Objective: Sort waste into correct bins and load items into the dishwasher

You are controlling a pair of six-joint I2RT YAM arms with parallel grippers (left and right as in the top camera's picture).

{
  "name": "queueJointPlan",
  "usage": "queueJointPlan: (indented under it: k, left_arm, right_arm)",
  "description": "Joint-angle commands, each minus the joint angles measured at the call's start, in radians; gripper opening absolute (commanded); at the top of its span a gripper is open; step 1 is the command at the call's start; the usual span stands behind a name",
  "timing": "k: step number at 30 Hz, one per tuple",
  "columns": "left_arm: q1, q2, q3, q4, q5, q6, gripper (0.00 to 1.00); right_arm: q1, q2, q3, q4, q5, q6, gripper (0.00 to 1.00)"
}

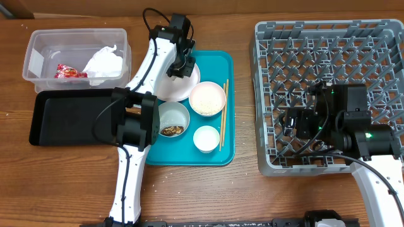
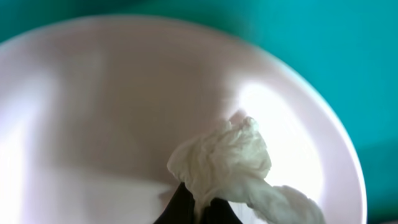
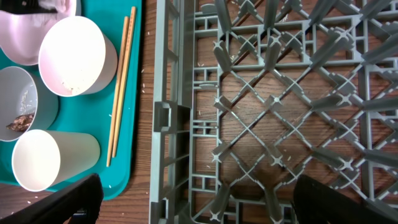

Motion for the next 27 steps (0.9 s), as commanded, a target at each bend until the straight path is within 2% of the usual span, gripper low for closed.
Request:
queueJointPlan:
  k: [1, 3, 7, 15, 16, 17, 18, 21, 27]
  left_arm:
    - [0.046, -0.029, 0.145, -0.049, 0.008, -0.073, 0.04]
    - [0.093, -0.071, 0.267, -0.109, 0.014, -0.142, 0.04]
    - [0.192, -0.141, 0.400, -0.185, 0.030, -0.180, 0.04]
    - [0.348, -0.129, 0.376, -0.274, -0.060, -0.167, 0.04]
    - [0.359, -0.116, 0.363, -0.272, -0.060, -0.157, 0.09]
    - [0.368, -0.100, 0.349, -0.264, -0.060, -0.146, 0.20]
    - [0.377, -0.082, 0.335, -0.251, -0.060, -0.135, 0.36]
    - [0.389, -0.034, 0.331, -0.239, -0.058, -0.130, 0.99]
    - [0.387, -0.050, 0.357, -0.247, 0.002, -0.130, 1.00]
  right_arm:
    - [0.004, -0.001, 0.018, 0.004, -0.002, 0.003, 1.00]
    - [0.004, -0.001, 0.018, 0.004, -0.002, 0.003, 1.00]
    - [0.004, -0.001, 0.018, 0.008, -0.002, 0.003, 1.00]
    - [0.004, -0.001, 0.018, 0.026, -0.002, 0.003, 1.00]
    - [0.004, -0.001, 0.018, 0.025, -0.002, 0.003, 1.00]
    - [0.004, -0.001, 0.018, 0.025, -0.002, 0.003, 1.00]
    - [0.004, -0.001, 0.018, 0.025, -0.002, 0.003, 1.00]
    - [0.004, -0.001, 0.018, 0.024, -0.002, 0.003, 1.00]
    - [0.004, -0.001, 0.018, 0.024, -0.002, 0.003, 1.00]
